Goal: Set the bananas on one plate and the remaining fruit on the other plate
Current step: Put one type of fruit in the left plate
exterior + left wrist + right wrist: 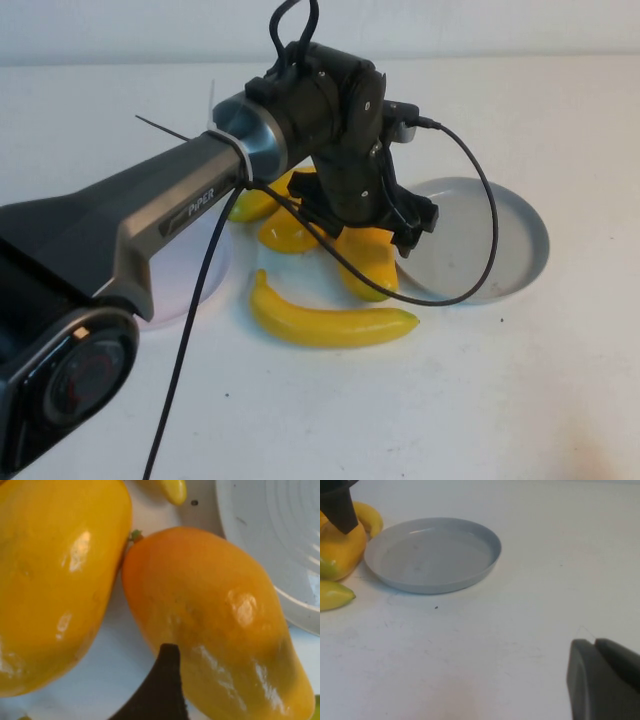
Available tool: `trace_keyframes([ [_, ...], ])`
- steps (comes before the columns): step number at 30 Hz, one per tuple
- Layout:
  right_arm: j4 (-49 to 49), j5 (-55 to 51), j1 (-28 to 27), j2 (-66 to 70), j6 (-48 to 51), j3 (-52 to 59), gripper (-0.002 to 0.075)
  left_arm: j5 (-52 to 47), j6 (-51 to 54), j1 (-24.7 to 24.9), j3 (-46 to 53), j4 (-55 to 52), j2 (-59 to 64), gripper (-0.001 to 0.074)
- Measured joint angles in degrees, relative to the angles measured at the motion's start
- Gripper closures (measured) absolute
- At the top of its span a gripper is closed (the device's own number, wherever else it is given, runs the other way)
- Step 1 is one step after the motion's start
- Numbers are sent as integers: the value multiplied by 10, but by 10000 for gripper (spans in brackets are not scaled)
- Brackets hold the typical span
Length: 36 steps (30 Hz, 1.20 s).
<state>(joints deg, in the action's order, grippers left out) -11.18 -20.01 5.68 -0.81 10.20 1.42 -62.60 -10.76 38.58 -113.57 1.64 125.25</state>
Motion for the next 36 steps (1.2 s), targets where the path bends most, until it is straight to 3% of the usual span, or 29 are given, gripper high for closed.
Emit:
trace_keyframes([
  [36, 0, 0, 0, 0, 0, 0, 741, 6, -2, 0, -2, -56, 46, 67],
])
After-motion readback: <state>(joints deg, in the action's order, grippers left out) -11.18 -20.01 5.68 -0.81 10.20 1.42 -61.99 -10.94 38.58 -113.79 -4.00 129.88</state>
